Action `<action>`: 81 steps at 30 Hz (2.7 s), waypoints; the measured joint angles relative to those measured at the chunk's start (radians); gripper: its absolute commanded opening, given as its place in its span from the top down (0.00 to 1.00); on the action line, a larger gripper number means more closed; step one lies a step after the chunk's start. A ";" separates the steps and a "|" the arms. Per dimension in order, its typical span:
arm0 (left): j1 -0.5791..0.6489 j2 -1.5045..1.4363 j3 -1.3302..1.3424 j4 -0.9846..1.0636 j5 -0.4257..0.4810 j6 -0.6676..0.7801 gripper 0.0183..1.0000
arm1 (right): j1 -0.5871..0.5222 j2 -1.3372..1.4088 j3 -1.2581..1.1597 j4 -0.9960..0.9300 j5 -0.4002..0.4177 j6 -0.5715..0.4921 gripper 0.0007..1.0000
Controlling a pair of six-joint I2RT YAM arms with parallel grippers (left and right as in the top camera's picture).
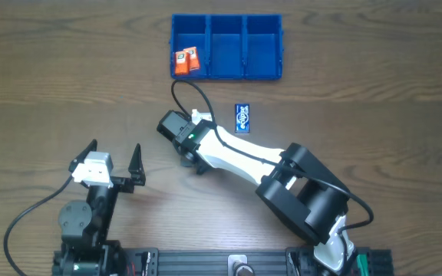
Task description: Sort Candies Into Trays
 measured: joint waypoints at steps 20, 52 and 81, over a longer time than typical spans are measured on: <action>0.000 0.000 0.000 0.000 0.000 0.000 0.00 | -0.200 0.000 0.529 -0.210 0.138 -0.294 0.75; 0.000 0.000 0.000 0.000 0.000 0.000 0.00 | -0.412 0.253 0.639 0.131 0.169 -0.522 0.16; 0.000 0.000 0.000 0.000 0.000 0.000 0.00 | -0.320 -0.127 -0.109 0.092 0.035 -0.282 0.13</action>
